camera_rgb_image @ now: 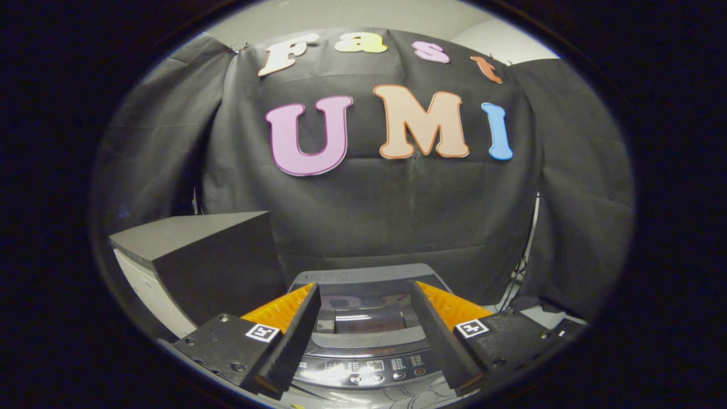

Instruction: Put the clothes into the washing machine and then close the washing machine lid.

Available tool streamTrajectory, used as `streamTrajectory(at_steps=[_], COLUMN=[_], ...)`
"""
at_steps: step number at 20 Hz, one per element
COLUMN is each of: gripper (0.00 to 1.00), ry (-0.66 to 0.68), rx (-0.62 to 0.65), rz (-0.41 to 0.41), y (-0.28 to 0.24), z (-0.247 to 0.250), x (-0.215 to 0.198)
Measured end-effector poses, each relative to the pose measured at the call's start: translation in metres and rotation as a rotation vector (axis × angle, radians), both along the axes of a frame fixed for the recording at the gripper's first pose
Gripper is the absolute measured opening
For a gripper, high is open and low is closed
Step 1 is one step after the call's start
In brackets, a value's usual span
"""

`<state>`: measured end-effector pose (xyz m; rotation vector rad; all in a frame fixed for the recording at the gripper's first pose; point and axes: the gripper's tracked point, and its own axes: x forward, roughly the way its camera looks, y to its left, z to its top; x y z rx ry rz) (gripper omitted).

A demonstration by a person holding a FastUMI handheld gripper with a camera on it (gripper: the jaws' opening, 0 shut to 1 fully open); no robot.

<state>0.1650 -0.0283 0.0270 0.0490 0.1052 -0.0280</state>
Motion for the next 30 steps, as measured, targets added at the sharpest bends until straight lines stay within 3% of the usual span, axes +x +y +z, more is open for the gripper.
streamTrajectory(at_steps=[11,16,21,30], gripper=[0.98,0.97,0.97,0.97], ry=[-0.088,-0.136,-0.194,-0.232], rx=[0.021,-0.003,0.049,0.042], rz=[0.078,0.156,0.148,0.186], y=[0.022,0.045,0.041,0.045], z=[0.031,0.037,0.029,0.029], x=[-0.098,-0.140,-0.184,-0.225])
